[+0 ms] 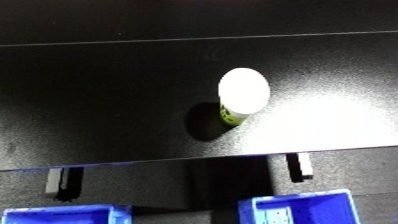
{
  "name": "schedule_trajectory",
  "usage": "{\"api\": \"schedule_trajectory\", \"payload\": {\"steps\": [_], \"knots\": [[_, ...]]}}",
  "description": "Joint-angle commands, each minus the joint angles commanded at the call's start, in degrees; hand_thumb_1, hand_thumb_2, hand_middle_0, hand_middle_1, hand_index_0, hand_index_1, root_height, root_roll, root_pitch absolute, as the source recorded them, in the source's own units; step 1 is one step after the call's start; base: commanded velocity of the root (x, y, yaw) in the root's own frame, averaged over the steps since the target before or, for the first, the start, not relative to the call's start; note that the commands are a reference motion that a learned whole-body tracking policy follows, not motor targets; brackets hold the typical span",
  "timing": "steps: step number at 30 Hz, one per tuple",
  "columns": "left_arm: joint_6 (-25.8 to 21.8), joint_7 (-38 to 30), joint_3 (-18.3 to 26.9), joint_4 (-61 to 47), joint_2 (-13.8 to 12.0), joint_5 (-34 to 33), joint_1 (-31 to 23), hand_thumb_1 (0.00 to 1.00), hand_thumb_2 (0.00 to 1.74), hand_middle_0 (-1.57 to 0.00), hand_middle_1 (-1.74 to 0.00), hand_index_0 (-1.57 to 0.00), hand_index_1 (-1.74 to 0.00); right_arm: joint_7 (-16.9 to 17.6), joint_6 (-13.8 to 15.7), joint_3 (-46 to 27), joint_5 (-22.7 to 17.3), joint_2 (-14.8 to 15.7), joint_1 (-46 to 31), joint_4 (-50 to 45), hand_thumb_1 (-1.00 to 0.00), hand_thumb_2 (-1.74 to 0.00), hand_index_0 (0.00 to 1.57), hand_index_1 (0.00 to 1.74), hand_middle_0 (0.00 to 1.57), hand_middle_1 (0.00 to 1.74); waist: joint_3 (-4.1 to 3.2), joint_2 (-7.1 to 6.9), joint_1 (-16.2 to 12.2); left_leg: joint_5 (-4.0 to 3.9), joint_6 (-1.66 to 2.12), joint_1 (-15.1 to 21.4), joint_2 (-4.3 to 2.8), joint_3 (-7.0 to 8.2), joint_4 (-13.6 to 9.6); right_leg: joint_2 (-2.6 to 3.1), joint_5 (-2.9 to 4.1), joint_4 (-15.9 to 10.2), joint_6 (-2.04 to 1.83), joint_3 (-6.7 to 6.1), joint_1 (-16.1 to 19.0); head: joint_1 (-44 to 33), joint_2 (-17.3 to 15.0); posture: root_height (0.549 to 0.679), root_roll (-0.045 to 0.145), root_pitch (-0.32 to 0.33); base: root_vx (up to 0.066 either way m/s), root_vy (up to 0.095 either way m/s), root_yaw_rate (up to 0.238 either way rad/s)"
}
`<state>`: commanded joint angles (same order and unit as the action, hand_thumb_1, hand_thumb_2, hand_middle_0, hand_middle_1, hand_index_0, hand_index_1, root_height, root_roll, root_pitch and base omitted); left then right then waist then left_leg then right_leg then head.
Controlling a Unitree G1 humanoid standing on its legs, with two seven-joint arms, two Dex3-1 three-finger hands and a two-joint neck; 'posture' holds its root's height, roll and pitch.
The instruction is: Pick up the object and place it into the box
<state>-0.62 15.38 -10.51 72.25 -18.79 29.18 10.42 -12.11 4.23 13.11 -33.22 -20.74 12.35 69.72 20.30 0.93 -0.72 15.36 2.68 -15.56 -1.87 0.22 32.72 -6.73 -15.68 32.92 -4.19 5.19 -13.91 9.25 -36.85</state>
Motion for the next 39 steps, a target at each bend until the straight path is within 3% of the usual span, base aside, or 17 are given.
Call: {"api": "schedule_trajectory", "payload": {"steps": [7, 10, 15, 21, 27, 30, 32, 35, 39], "knots": [[1.12, -0.17, -0.40, -0.72, -0.25, -0.56, 0.41, 0.00, 0.00, 0.00, 0.00, 0.00, 0.00, 0.30, -0.24, 0.05, -0.43, -0.16, 0.51, -0.75, 0.00, 0.00, 0.00, 0.00, 0.00, 0.00, 0.83, -0.08, -0.03, 3.17, -1.11, -4.75, 0.33, 0.14, 8.00, 0.13, -2.75, 8.64, 0.47, -0.58, -5.15, -0.53, -1.38, 0.641, 0.023, -0.035, -0.042, 0.009, 0.020], [1.64, -0.35, -0.74, -1.01, -0.35, -0.56, 0.61, 0.00, 0.00, 0.00, 0.00, 0.00, 0.00, 0.44, -0.28, 0.03, -0.48, -0.26, 0.65, -1.09, 0.00, 0.00, 0.00, 0.00, 0.00, 0.00, 1.14, -0.15, -0.07, 4.13, -1.50, -6.02, 0.55, 0.23, 10.30, -0.19, -3.65, 11.88, 0.57, -0.75, -7.18, -0.55, -2.40, 0.635, 0.026, -0.039, -0.043, -0.001, 0.029], [2.07, -0.21, -0.83, -1.12, -0.57, -1.12, -0.02, 0.00, 0.00, 0.00, 0.00, 0.00, 0.00, 0.49, 0.00, -0.29, -0.47, -0.36, 0.27, -1.44, 0.00, 0.00, 0.00, 0.00, 0.00, 0.00, 1.52, -0.25, -0.07, 5.87, -2.00, -7.54, 0.83, 0.42, 13.80, -0.80, -5.03, 16.23, 0.49, -0.99, -9.68, 0.28, -1.06, 0.625, 0.030, -0.048, -0.020, 0.001, 0.032], [2.36, -0.09, -0.78, -1.18, -0.96, -1.80, -0.17, 0.00, 0.00, 0.00, 0.00, 0.00, 0.00, 0.55, 0.49, -0.17, -0.89, -0.54, 0.26, -1.92, 0.00, 0.00, 0.00, 0.00, 0.00, 0.00, 2.06, -0.18, -0.29, 7.29, -2.39, -9.65, 0.61, 0.57, 16.97, -0.78, -6.17, 19.61, 0.66, -1.42, -12.31, 2.16, 3.06, 0.616, 0.028, -0.048, -0.027, 0.004, 0.019], [2.83, -0.51, -1.11, -1.89, -1.35, -1.09, 0.58, 0.00, 0.00, 0.00, 0.00, 0.00, 0.00, 0.68, 0.64, 0.28, -1.31, -0.90, 1.02, -3.21, 0.00, 0.00, 0.00, 0.00, 0.00, 0.00, 2.83, -0.12, -0.70, 8.27, -2.71, -12.01, 0.29, 0.89, 19.70, -0.74, -6.45, 21.82, 0.71, -1.76, -15.20, 3.28, 5.59, 0.608, 0.028, -0.040, -0.041, 0.008, -0.018], [3.27, -0.91, -1.39, -2.36, -1.52, -0.76, 0.97, 0.00, 0.00, 0.00, 0.00, 0.00, 0.00, 0.74, 0.69, 0.64, -1.73, -1.06, 1.46, -4.39, 0.00, 0.00, 0.00, 0.00, 0.00, 0.00, 3.11, -0.17, -0.81, 8.69, -2.75, -13.01, 0.18, 0.90, 20.82, -0.72, -6.67, 22.79, 0.73, -1.85, -16.30, 4.47, 3.67, 0.605, 0.027, -0.036, -0.030, -0.001, -0.018], [3.78, -1.14, -1.68, -2.79, -1.78, -0.40, 1.39, 0.00, 0.00, 0.00, 0.00, 0.00, 0.00, 0.91, 0.30, 1.13, -2.29, -1.22, 1.93, -5.68, 0.00, 0.00, 0.00, 0.00, 0.00, 0.00, 3.25, -0.27, -0.87, 8.80, -2.68, -13.55, 0.15, 0.86, 21.22, -0.59, -6.72, 23.02, 0.76, -1.90, -16.74, 6.05, -1.98, 0.605, 0.027, -0.031, -0.050, -0.008, -0.016], [4.31, -1.35, -2.11, -3.39, -2.14, 0.23, 1.61, 0.00, 0.00, 0.00, 0.00, 0.00, 0.00, 0.77, -0.42, 1.88, -2.69, -1.44, 2.07, -7.61, 0.00, 0.00, 0.00, 0.00, 0.00, 0.00, 3.55, -0.40, -0.93, 8.78, -2.62, -13.58, 0.14, 0.67, 21.36, -0.57, -6.68, 23.20, 0.75, -1.81, -16.71, 7.33, -6.15, 0.605, 0.028, -0.031, -0.017, 0.002, -0.026], [4.25, -1.09, -2.51, -3.39, -2.39, 0.82, 1.35, 0.00, 0.00, 0.00, 0.00, 0.00, 0.00, -1.45, -0.28, 2.35, -2.03, -2.05, 1.42, -8.15, 0.00, 0.00, 0.00, 0.00, 0.00, 0.00, 3.99, -0.49, -1.10, 9.01, -2.91, -12.46, 0.37, 0.59, 21.08, -0.72, -6.59, 22.90, 0.70, -1.69, -15.68, 8.18, -11.82, 0.607, 0.030, -0.040, 0.028, 0.024, -0.025]]}}
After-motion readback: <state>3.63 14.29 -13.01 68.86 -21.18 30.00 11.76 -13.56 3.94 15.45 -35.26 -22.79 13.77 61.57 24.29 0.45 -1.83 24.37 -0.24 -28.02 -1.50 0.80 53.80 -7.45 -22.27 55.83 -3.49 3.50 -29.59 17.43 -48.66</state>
